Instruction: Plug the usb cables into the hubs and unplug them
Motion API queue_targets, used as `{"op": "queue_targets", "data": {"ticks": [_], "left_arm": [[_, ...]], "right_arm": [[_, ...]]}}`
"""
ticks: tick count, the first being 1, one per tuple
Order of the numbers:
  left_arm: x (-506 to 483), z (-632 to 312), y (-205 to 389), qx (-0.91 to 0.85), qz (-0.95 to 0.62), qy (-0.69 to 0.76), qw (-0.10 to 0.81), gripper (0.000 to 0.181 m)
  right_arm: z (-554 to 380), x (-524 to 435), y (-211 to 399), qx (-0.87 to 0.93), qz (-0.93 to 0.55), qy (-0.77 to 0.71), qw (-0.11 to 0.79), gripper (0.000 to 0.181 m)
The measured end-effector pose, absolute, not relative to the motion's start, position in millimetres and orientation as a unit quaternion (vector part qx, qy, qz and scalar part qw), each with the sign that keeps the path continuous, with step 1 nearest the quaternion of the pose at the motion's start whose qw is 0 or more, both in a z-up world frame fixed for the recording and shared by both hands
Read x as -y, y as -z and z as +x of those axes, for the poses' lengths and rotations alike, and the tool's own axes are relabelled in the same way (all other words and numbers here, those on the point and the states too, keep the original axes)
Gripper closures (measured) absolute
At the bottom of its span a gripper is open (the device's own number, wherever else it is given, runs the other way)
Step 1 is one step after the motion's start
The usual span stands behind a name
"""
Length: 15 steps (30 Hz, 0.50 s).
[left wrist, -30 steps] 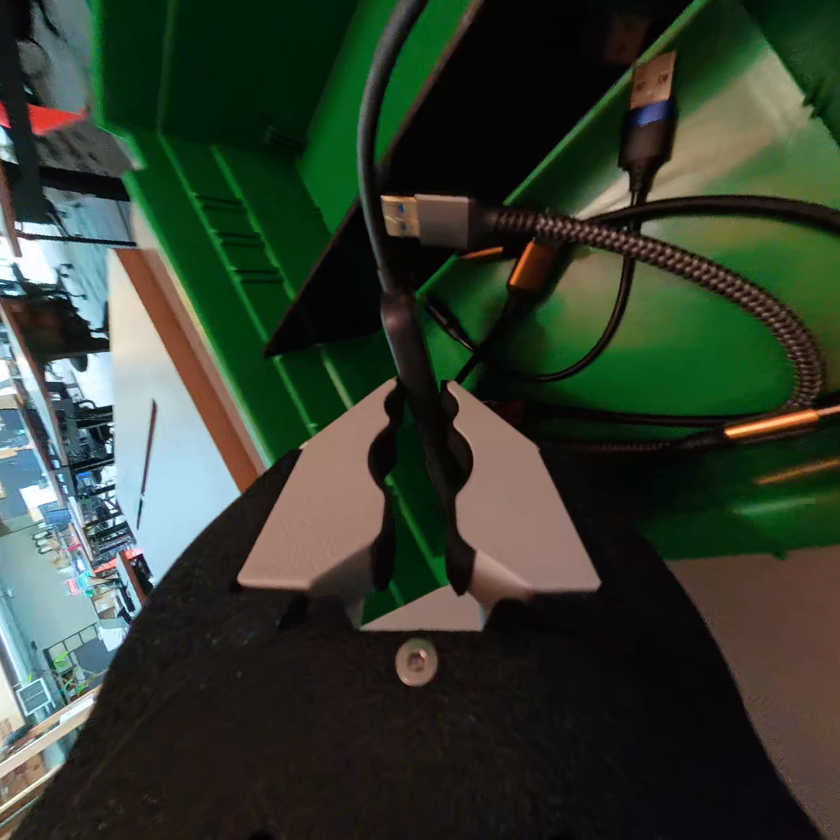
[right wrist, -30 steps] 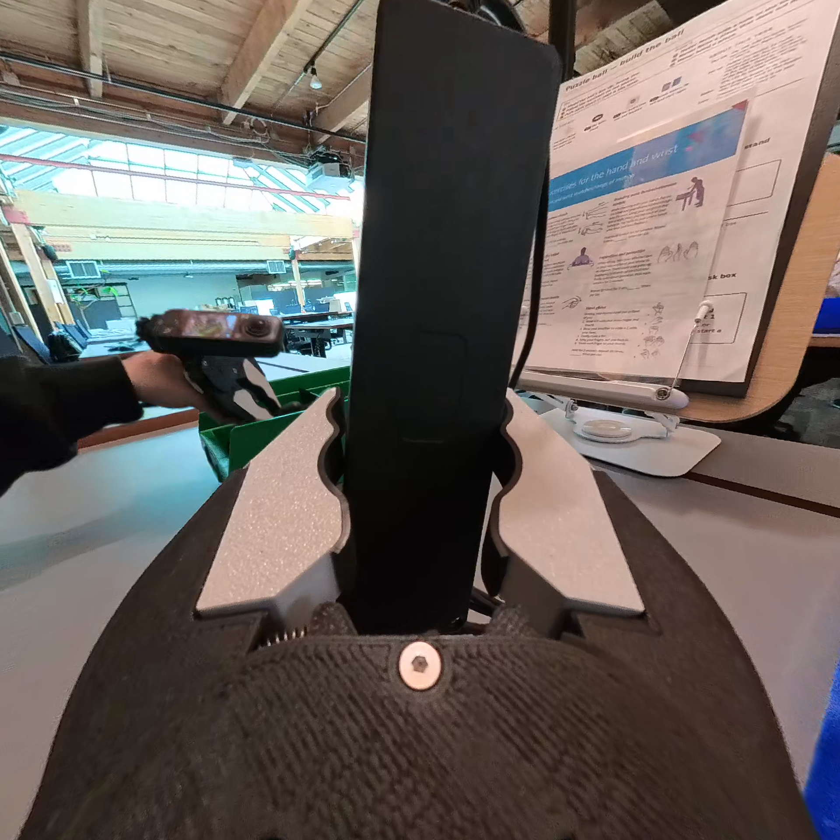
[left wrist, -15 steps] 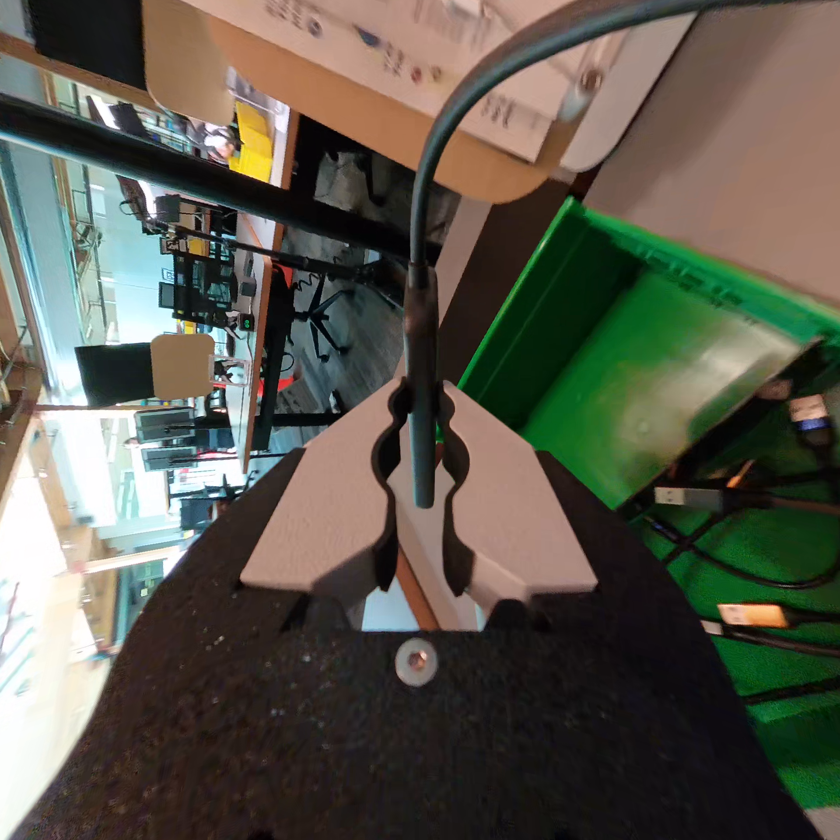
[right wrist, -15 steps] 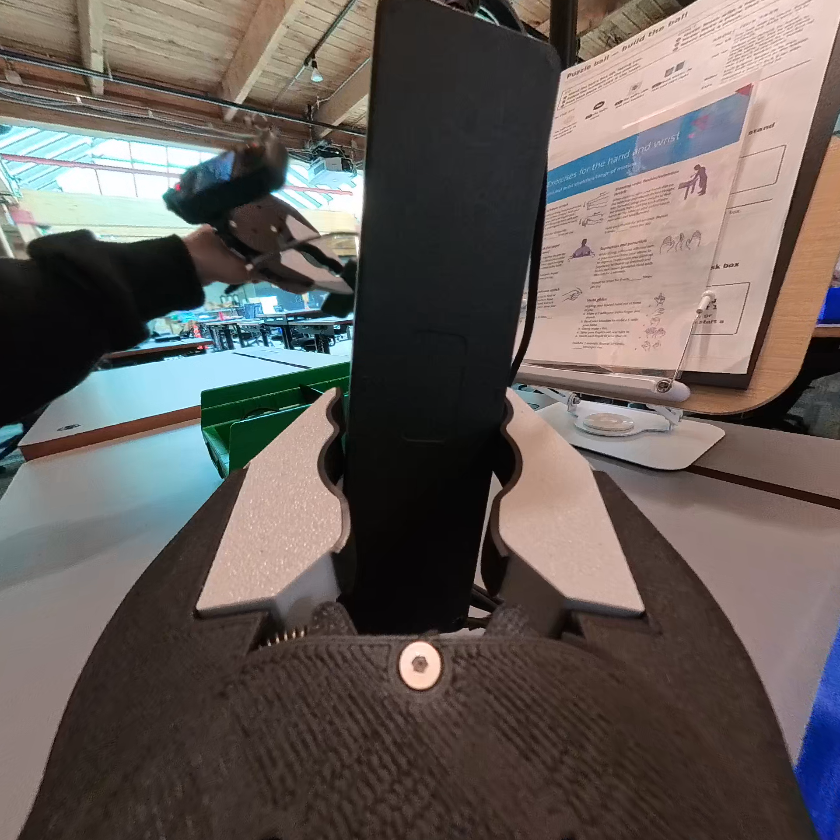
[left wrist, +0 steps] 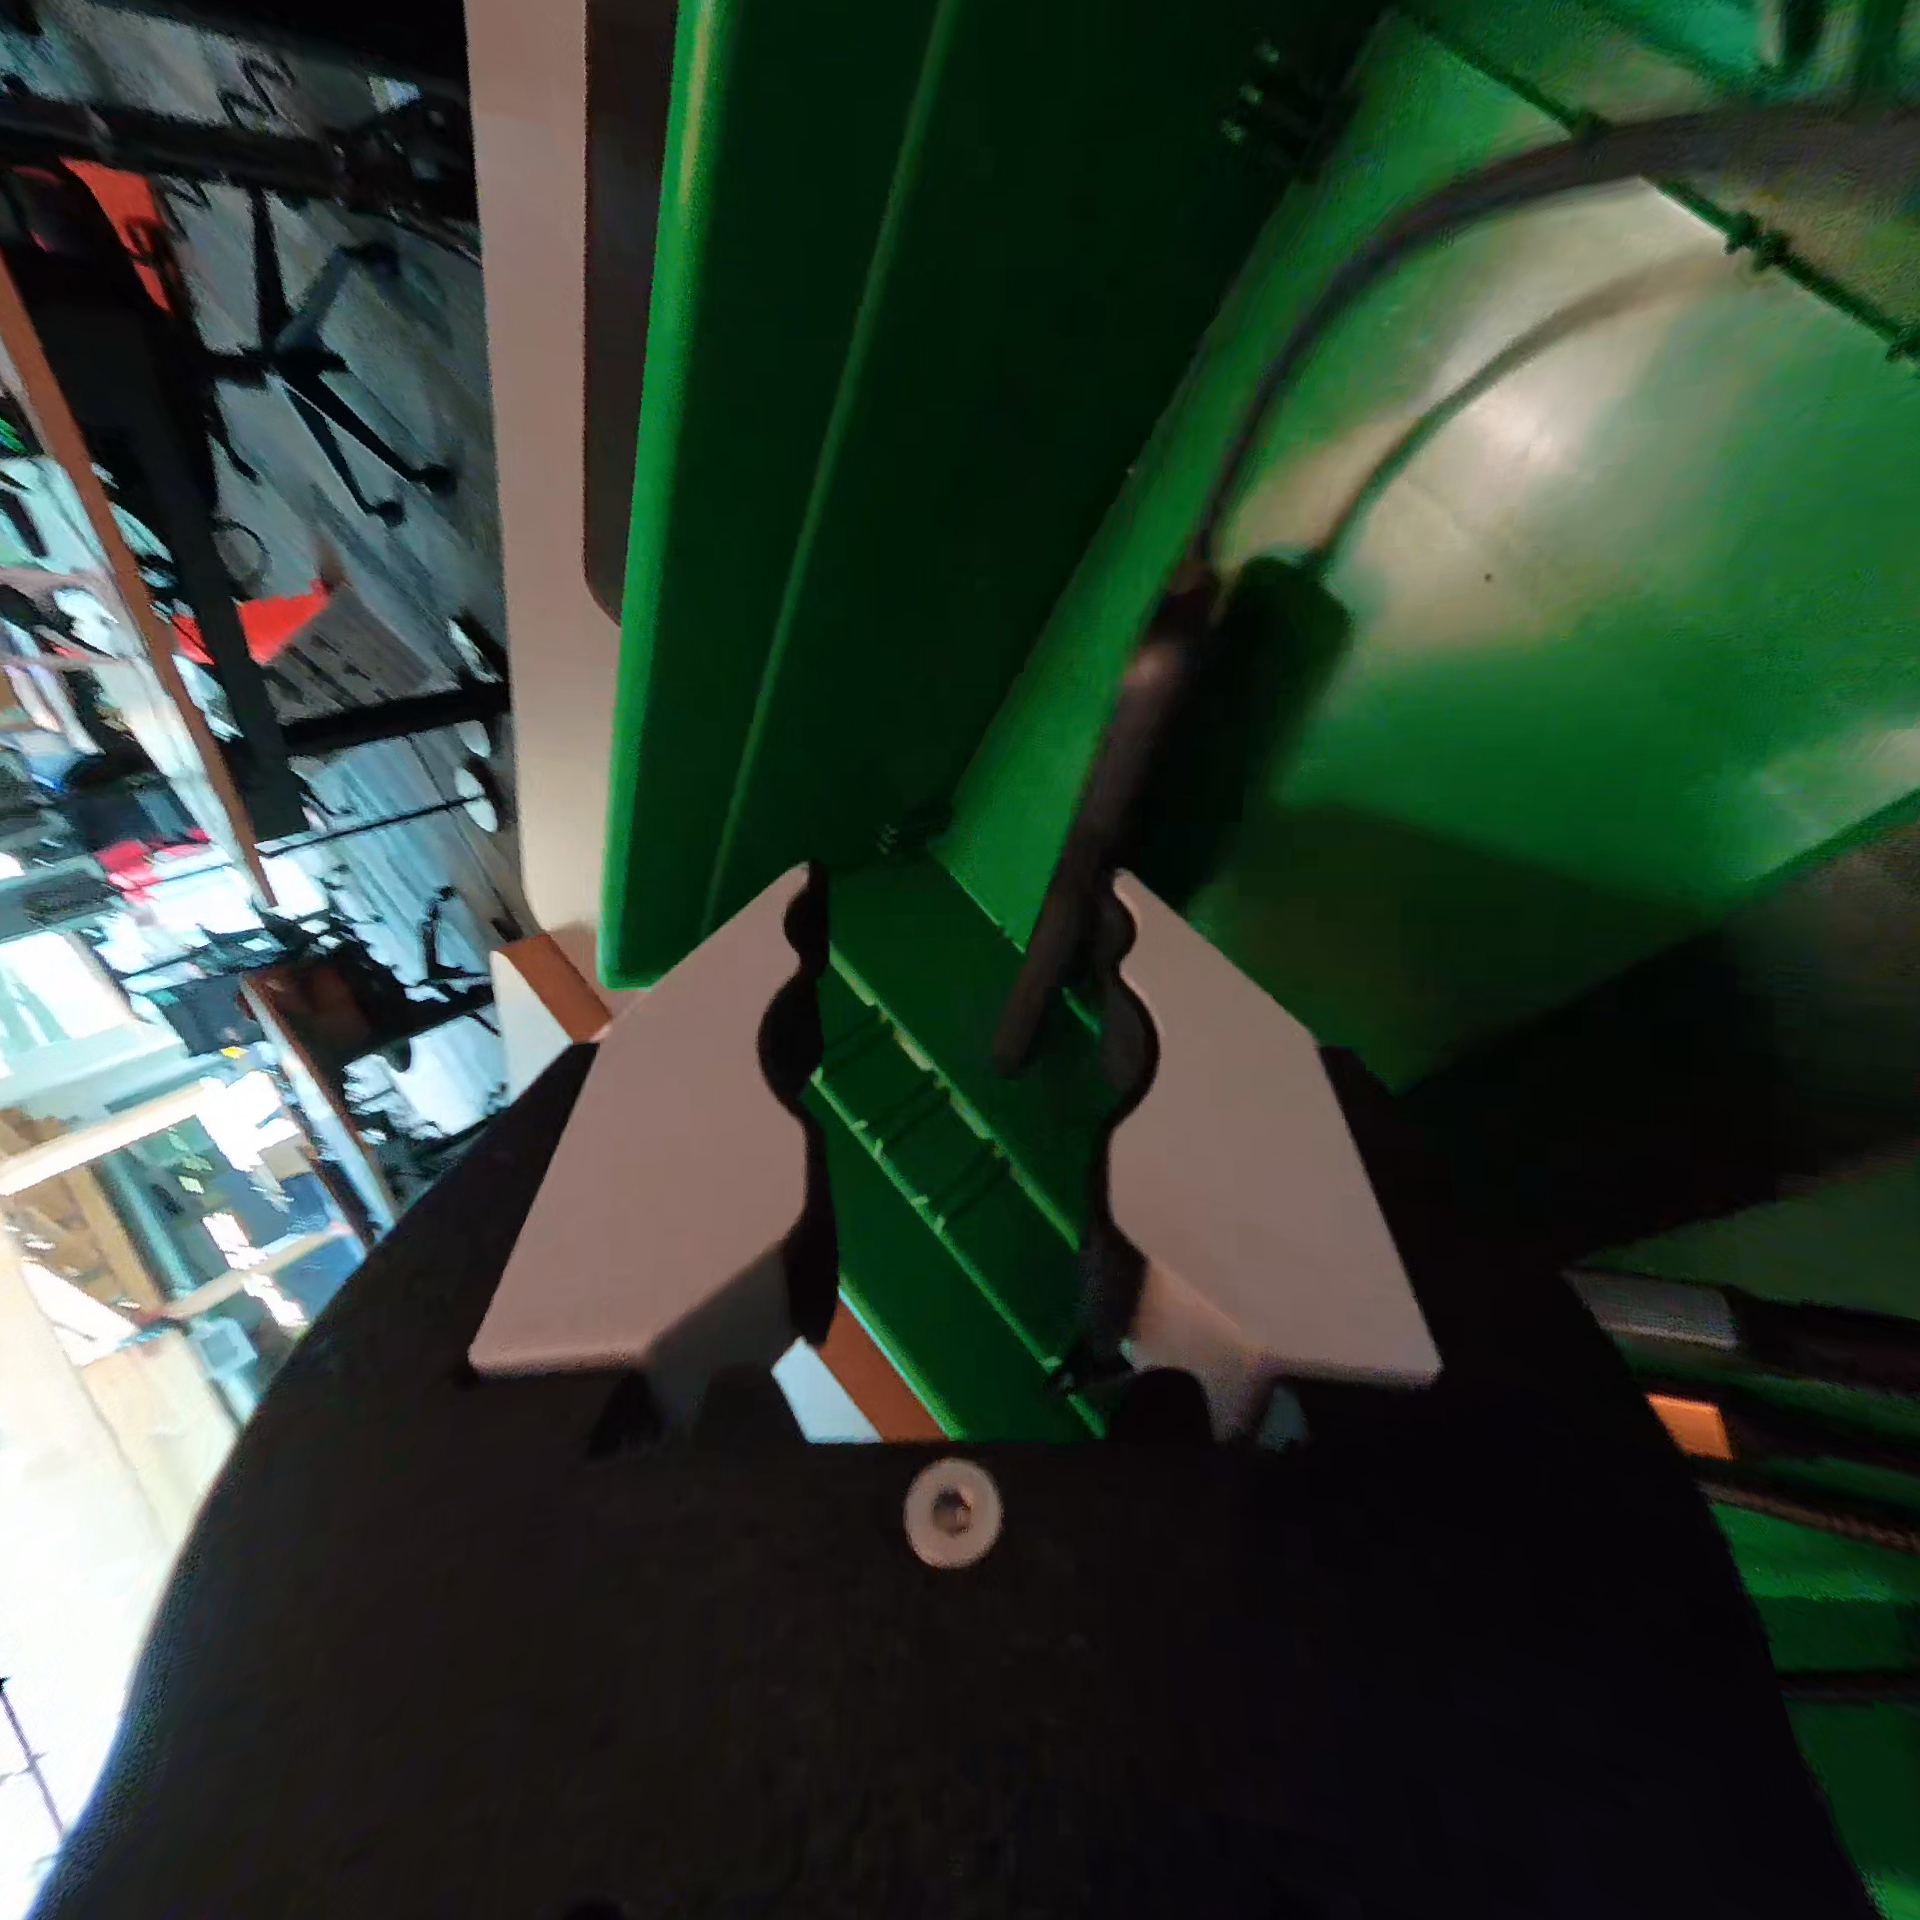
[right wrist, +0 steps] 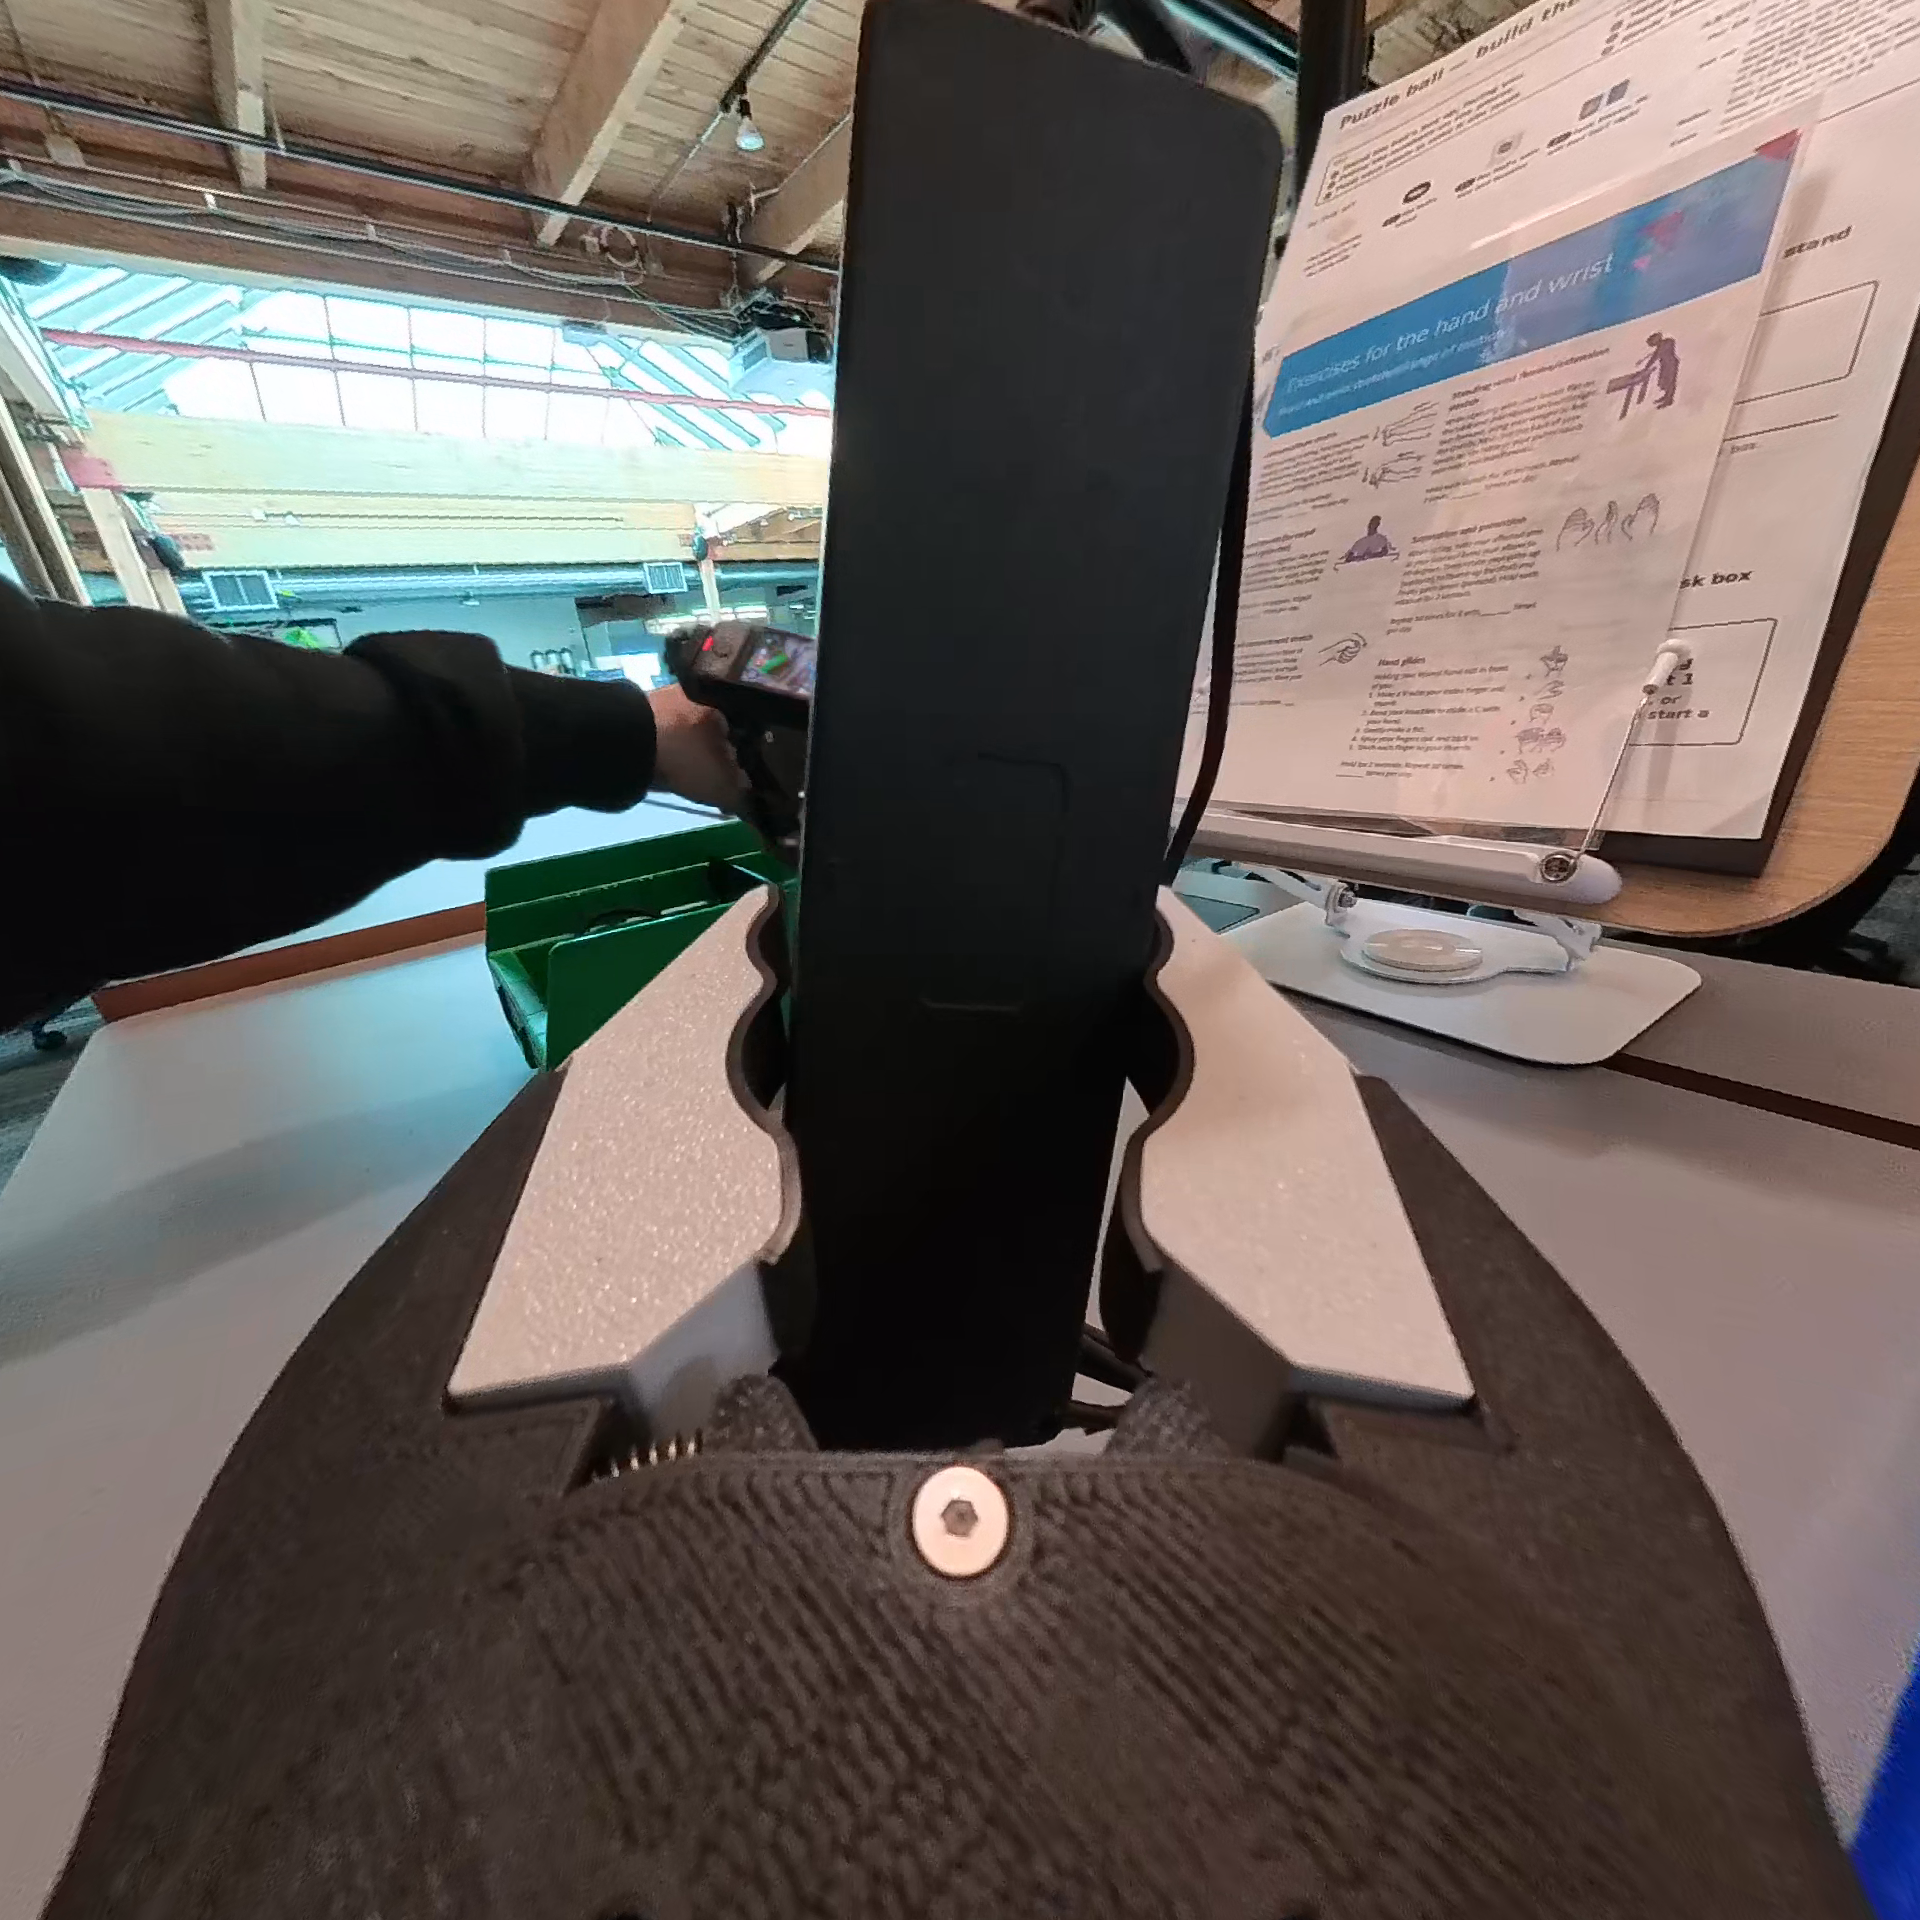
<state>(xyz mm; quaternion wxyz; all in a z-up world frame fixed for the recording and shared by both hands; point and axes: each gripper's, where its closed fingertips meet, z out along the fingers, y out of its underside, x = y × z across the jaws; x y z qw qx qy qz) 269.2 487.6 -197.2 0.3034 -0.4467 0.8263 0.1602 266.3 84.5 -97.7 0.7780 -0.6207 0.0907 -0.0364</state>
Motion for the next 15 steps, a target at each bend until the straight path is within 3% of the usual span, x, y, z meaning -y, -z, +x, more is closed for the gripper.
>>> {"op": "queue_targets", "data": {"ticks": [4,6,9,12,15], "left_arm": [[-486.6,268.4,181.0,-0.798,-0.505,-0.129,0.303,0.137],[-477.3,273.9,154.2,-0.761,-0.541,-0.09,0.346,0.139],[-404.3,287.2,106.1,-0.736,-0.547,0.083,0.39,0.142],[-254.3,274.0,71.2,-0.786,-0.423,0.322,0.315,0.14],[-136.8,237.8,49.9,-0.814,-0.309,0.442,0.217,0.124]], "right_arm": [[261.5,-86.2,98.3,-0.077,-0.623,0.026,0.778,0.117],[260.1,-86.8,98.8,-0.074,-0.624,0.022,0.778,0.117],[255.9,-88.3,98.8,-0.069,-0.622,0.0,0.78,0.117],[247.8,-88.8,95.2,-0.056,-0.614,-0.031,0.787,0.117],[236.7,-89.0,91.2,-0.036,-0.604,-0.062,0.794,0.117]]}}
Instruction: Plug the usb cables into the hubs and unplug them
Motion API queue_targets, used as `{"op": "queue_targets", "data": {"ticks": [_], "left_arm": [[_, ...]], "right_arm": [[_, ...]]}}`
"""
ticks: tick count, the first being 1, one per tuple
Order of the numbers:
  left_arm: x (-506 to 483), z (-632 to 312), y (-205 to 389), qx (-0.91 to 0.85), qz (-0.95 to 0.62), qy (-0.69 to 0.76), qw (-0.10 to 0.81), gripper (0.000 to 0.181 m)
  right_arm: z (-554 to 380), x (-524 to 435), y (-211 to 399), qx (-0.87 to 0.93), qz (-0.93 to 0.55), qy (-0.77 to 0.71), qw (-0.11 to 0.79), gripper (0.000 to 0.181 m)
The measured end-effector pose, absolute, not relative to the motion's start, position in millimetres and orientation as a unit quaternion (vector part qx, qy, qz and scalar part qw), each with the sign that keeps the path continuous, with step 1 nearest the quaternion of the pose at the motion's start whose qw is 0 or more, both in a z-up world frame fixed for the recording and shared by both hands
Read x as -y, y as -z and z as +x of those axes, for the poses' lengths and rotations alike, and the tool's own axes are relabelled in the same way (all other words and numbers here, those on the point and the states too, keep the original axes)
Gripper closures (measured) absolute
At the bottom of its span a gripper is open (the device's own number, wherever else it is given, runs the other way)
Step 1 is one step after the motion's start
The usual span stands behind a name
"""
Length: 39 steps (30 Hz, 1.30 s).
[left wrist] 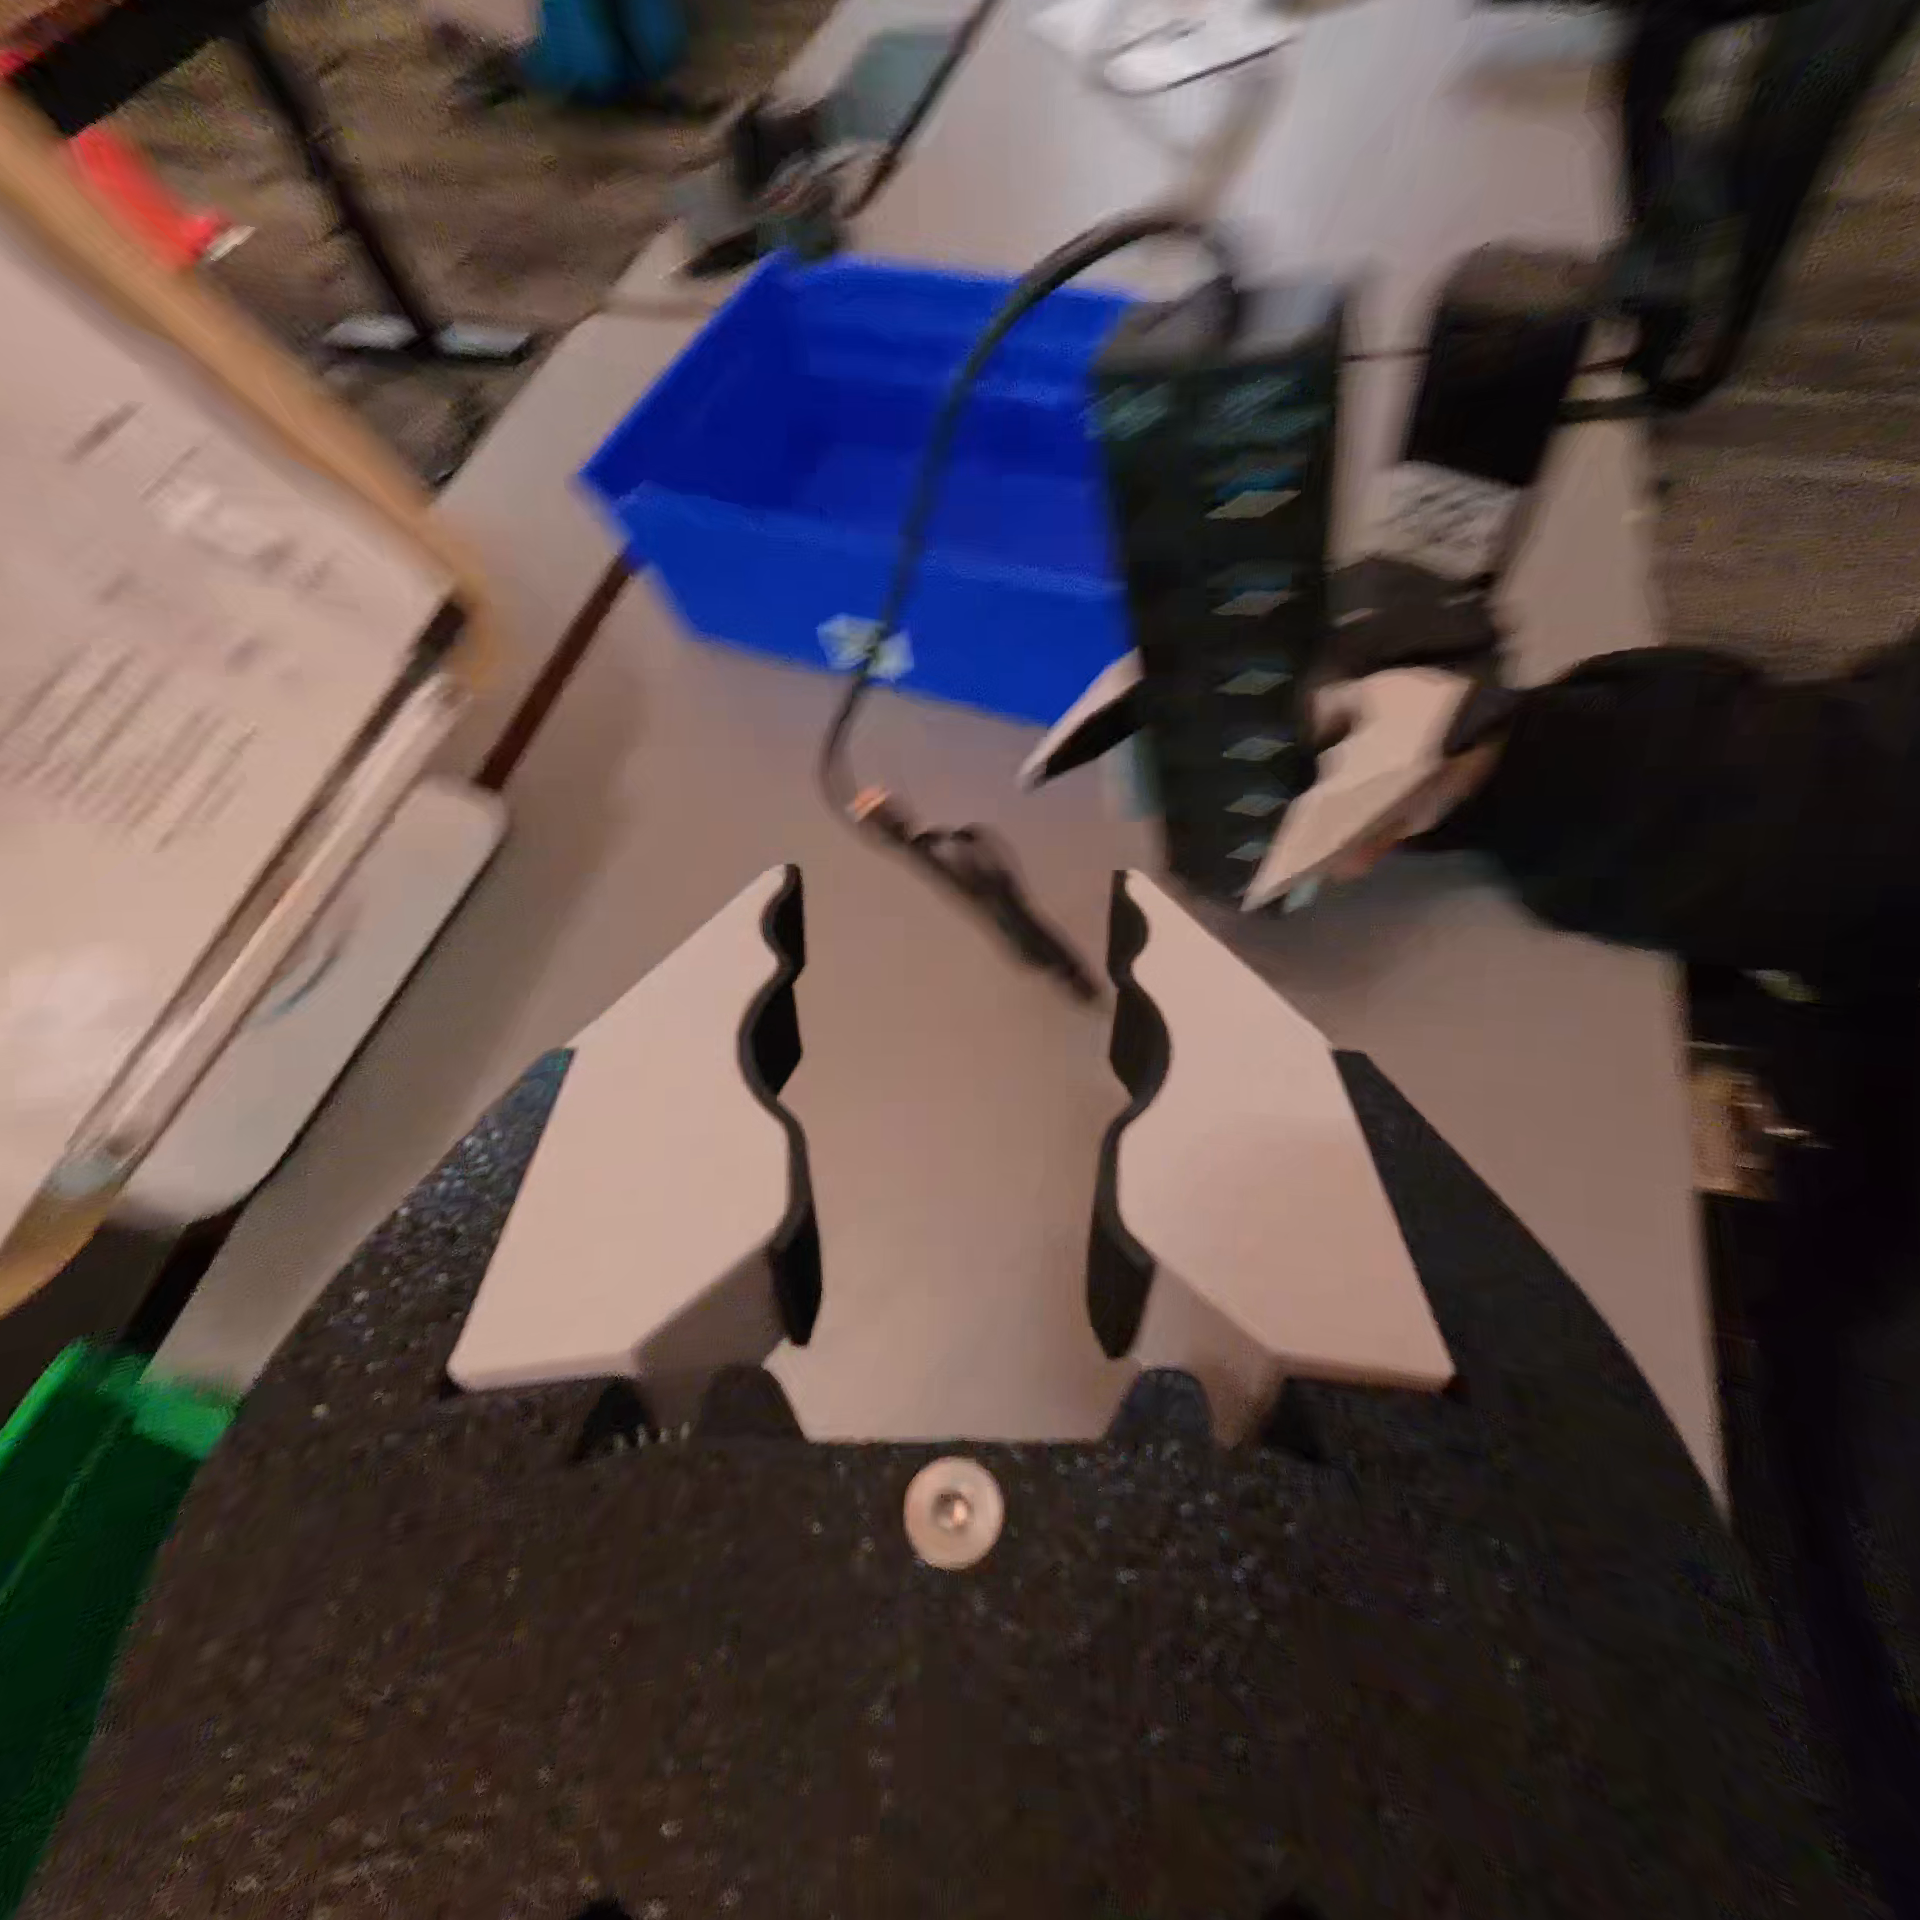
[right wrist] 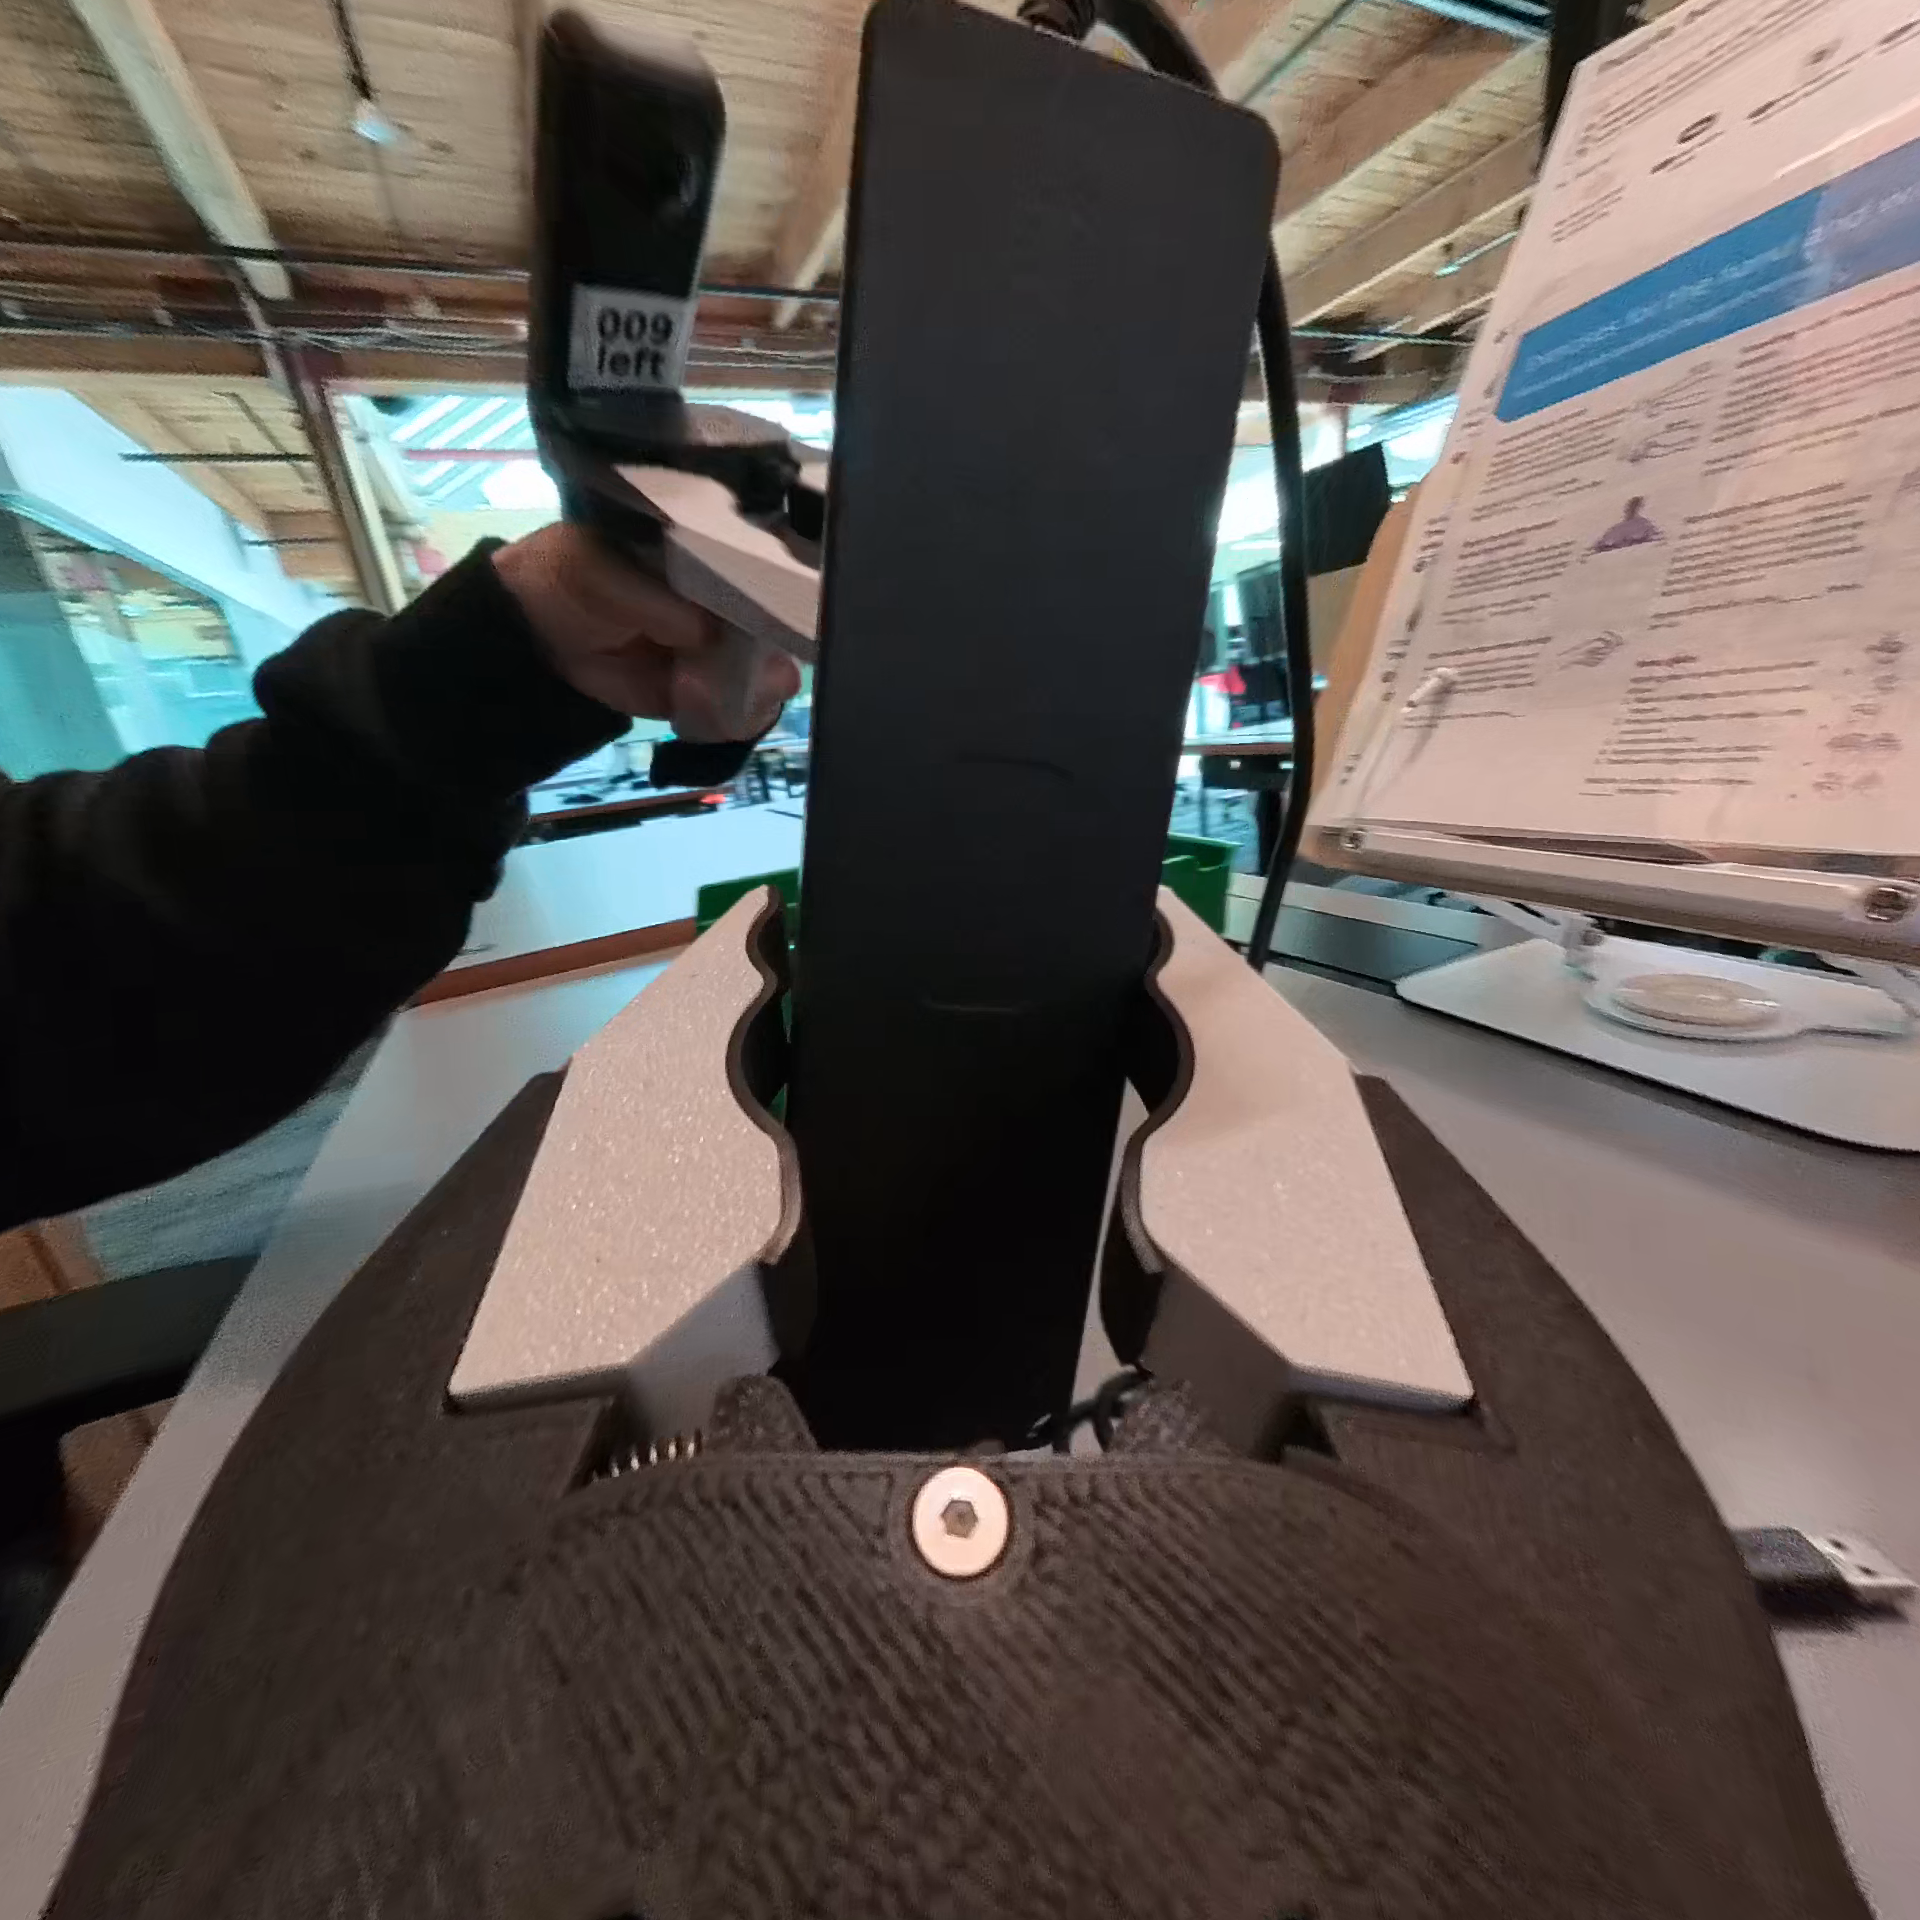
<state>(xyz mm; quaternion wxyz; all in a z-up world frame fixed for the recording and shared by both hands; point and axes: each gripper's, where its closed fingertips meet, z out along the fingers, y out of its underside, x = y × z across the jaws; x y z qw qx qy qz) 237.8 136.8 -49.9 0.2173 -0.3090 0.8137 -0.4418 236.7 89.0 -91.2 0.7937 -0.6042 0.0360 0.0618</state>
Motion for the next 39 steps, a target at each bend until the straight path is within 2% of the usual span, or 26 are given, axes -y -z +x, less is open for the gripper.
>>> {"op": "queue_targets", "data": {"ticks": [1,3,5,8,10,13,20,27,32,36,39], "left_arm": [[-115.6,233.4,45.8,-0.818,-0.288,0.452,0.21,0.116],[-86.1,229.5,43.4,-0.825,-0.262,0.465,0.184,0.112],[-67.9,229.1,49.4,-0.83,-0.268,0.47,0.14,0.096],[-46.6,232.7,54.7,-0.82,-0.274,0.491,0.107,0.091],[-39.1,238.3,52.2,-0.811,-0.276,0.501,0.127,0.099],[-36.1,243.7,34.0,-0.792,-0.258,0.523,0.182,0.123],[-28.4,233.1,46.2,-0.843,-0.231,0.456,0.167,0.124],[-7.1,221.7,61.5,-0.849,-0.195,0.463,0.162,0.124],[-11.1,221.9,73.1,-0.869,-0.195,0.42,0.175,0.124],[-13.1,223.0,76.5,-0.87,-0.203,0.413,0.176,0.125],[-13.0,219.6,80.8,-0.873,-0.2,0.41,0.171,0.124]], "right_arm": [[232.0,-89.6,91.5,-0.026,-0.605,-0.073,0.793,0.117],[224.4,-91.6,93.9,-0.008,-0.61,-0.081,0.788,0.117],[215.0,-93.3,95.4,0.015,-0.614,-0.092,0.784,0.117],[206.7,-95.9,98.5,0.037,-0.623,-0.092,0.776,0.117],[202.4,-97.5,102.3,0.048,-0.632,-0.091,0.768,0.117],[198.8,-97.6,103.5,0.051,-0.636,-0.101,0.763,0.117],[192.3,-99.4,105.0,0.056,-0.641,-0.11,0.757,0.119],[176.2,-98.3,100.7,0.067,-0.635,-0.167,0.751,0.106],[170.9,-99.8,104.4,0.074,-0.642,-0.176,0.742,0.112],[172.4,-99.3,102.1,0.069,-0.639,-0.178,0.745,0.109],[171.8,-101.1,107.9,0.074,-0.651,-0.172,0.735,0.12]]}}
